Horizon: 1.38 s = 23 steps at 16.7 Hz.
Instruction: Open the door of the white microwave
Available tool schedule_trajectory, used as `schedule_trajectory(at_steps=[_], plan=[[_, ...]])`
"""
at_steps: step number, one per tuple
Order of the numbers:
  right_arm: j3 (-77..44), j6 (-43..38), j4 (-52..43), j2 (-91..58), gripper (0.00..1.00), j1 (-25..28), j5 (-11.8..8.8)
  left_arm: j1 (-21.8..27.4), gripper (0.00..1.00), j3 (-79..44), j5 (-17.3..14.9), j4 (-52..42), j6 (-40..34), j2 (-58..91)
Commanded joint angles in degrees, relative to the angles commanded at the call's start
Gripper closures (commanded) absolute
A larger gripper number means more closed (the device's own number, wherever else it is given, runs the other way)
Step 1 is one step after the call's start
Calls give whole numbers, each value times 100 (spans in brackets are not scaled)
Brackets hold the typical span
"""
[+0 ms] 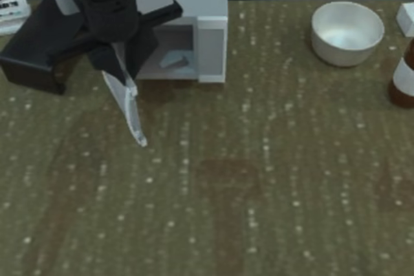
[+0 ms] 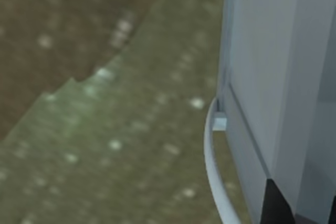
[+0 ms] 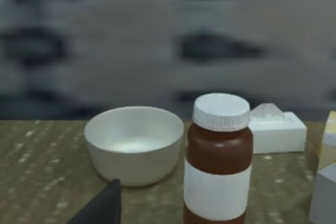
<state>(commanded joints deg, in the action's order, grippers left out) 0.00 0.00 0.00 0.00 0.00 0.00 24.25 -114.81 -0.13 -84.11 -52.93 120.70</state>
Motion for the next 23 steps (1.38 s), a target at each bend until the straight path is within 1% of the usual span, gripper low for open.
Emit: schedule_trajectory(at_steps=[4,10,23], plan=[[0,0,0,0,0,0,0,29,100,34,4,44,-9,7],[0,0,0,0,0,0,0,-4,100,532,1,482,4,-51],[0,0,0,0,0,0,0,-4,100,532,1,482,4,-51]])
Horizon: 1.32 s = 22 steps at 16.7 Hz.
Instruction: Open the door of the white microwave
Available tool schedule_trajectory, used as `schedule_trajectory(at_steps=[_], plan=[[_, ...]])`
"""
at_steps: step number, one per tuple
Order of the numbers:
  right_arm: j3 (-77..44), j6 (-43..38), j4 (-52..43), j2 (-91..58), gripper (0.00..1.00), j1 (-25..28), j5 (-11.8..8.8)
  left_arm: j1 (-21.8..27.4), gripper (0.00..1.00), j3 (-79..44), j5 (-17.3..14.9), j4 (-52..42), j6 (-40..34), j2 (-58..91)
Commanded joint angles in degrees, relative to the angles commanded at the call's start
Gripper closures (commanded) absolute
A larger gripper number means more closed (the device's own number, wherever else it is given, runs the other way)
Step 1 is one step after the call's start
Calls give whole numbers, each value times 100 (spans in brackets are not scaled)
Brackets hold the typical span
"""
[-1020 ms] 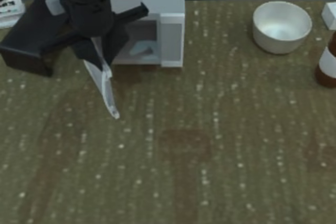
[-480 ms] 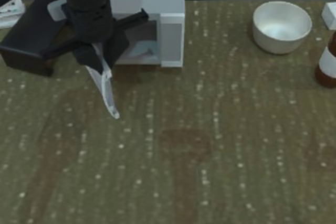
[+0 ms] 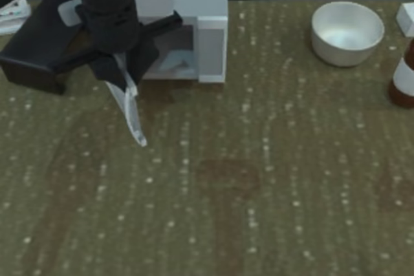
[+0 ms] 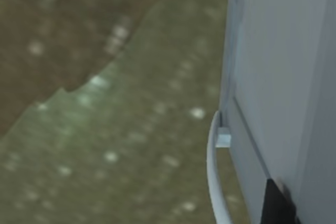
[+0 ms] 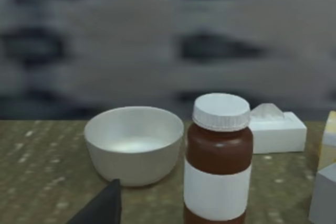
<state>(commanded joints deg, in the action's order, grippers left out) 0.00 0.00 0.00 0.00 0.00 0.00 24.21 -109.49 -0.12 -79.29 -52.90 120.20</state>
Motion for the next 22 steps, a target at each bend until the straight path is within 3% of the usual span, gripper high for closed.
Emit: schedule_trajectory(at_steps=[13,22], plan=[[0,0,0,0,0,0,0,11,100,20,-8,13,5,-38],[0,0,0,0,0,0,0,-264,100,620,3,204,324,-415]])
